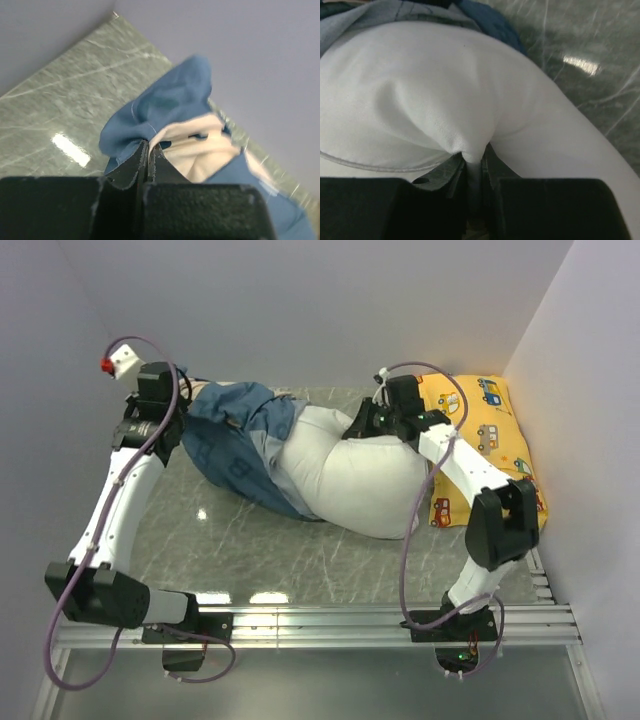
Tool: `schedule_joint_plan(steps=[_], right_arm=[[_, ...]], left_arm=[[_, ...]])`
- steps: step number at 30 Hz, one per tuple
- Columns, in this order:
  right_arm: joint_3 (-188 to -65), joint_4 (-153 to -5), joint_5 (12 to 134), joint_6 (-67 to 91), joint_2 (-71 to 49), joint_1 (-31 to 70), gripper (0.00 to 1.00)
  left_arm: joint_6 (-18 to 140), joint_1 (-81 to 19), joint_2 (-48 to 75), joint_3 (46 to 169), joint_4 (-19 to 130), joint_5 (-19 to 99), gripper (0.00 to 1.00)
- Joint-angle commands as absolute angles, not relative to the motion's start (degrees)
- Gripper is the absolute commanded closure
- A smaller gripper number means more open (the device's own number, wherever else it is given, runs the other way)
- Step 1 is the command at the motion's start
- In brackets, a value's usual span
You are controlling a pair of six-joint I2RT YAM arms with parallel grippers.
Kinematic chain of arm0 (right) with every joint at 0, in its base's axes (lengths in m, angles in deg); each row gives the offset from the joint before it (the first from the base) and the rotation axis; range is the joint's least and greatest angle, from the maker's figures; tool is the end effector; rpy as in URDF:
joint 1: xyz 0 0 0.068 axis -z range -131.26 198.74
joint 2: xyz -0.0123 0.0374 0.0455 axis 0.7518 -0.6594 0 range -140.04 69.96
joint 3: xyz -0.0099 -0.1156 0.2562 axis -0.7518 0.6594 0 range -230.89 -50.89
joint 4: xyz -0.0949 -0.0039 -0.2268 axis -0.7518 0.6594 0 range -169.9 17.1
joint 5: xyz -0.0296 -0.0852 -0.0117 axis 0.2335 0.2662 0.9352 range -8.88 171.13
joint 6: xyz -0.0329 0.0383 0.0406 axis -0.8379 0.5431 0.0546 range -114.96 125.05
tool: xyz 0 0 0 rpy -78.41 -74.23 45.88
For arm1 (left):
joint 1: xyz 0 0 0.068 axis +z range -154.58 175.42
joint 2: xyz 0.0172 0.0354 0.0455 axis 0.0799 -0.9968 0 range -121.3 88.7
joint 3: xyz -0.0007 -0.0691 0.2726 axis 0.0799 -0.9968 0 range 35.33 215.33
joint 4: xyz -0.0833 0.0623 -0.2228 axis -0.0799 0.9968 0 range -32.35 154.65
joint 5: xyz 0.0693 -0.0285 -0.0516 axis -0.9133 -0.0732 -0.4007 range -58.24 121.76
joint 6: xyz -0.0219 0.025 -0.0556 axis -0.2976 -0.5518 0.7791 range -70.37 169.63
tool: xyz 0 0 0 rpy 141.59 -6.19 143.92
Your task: Remove the pillowcase from the pillow
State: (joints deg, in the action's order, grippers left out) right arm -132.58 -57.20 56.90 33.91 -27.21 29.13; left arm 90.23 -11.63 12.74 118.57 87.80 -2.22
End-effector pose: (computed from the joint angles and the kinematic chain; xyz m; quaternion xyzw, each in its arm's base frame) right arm 0.3553 0.1487 0.3068 -0.0206 0.8839 0.3476 0.3121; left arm 0.2809 -0.0063 0.4215 -0.3847 0.7164 0.0091 0.5820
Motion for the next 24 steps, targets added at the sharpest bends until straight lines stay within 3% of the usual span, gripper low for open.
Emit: schedule_joint_plan(steps=[1,2,3,4,6,9,12,15,18,24], right_arm=[[-136.9,-56.0,64.4,31.8,-35.4,29.8,0.82],[-138.8,-55.8,64.7,31.8,-37.3,29.8,0.83],[-139.8,-55.2,64.7,31.7,-38.9,29.8,0.83],[-140.8,-54.9,65.1,31.6,-41.7,29.8,0.84],[-142.3,-54.7,66.1,31.4,-43.9,29.5,0.84],[-143.6,-54.2,66.4,30.9,-47.3,29.2,0.83],[-143.9,-54.1,66.8,30.4,-49.5,29.1,0.80],[-143.3,-54.2,67.8,29.9,-49.2,29.2,0.70],[-143.8,-53.0,70.0,29.0,-46.8,29.2,0.50],[-145.3,-50.2,73.6,28.2,-37.7,29.1,0.27]], left_arm=[[86.4,-12.8,8.5,119.8,84.0,4.7,0.96],[84.5,-13.5,8.0,120.4,82.3,7.1,0.88],[83.3,-14.9,7.9,120.1,80.7,9.1,0.56],[82.7,-15.3,8.5,120.0,79.4,13.1,0.44],[82.0,-15.8,9.4,120.2,77.7,15.3,0.23],[82.0,-15.9,11.4,120.9,77.8,19.2,0.06],[82.7,-17.0,13.4,120.1,78.8,20.8,0.05],[85.8,-17.7,14.9,115.7,79.8,19.5,0.05],[89.9,-17.8,15.4,107.1,75.3,20.0,0.04],[95.2,-17.9,8.5,95.9,63.7,26.5,0.02]])
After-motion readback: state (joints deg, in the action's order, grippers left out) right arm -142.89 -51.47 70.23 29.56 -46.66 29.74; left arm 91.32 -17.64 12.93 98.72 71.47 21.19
